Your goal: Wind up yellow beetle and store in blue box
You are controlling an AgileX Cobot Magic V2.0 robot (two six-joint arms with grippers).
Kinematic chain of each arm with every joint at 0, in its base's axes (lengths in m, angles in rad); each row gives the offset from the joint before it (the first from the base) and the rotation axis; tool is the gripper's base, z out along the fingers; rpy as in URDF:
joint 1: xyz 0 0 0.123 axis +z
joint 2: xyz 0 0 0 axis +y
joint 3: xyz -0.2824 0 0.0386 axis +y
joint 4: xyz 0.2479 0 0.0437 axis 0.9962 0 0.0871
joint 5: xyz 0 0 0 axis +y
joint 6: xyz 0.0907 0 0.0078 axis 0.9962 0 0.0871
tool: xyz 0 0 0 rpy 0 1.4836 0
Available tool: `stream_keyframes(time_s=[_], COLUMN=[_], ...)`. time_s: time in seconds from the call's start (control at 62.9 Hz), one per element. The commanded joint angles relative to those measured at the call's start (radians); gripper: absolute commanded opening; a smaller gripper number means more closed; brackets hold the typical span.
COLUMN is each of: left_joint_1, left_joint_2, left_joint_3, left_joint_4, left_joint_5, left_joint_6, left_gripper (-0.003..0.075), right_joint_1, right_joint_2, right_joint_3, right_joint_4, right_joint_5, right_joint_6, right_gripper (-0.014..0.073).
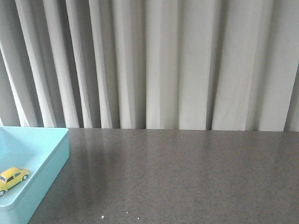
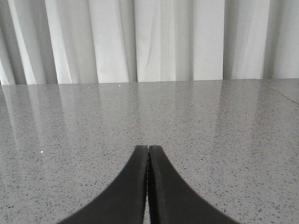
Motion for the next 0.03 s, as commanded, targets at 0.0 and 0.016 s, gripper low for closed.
stream_keyframes(time_s=[0.0,0.016], left_joint_1=[0.001,0.001], left_joint_2=[-0.016,-0.016], left_joint_3=[-0.01,-0.01], left_joint_4=[-0.003,-0.003], left_joint_5=[-0.074,-0.074], left_joint_6=[-0.008,-0.008], left_gripper=[-0.0006,-0.0006], right_joint_1=[-0.005,-0.005], right_joint_2=[-0.01,-0.01], right_joint_3=[0.003,0.003], right_joint_4=[0.002,0.002], right_joint_5=[-0.069,-0.069], right_joint_6=[-0.001,-0.001], right_gripper=[-0.0004,-0.0004])
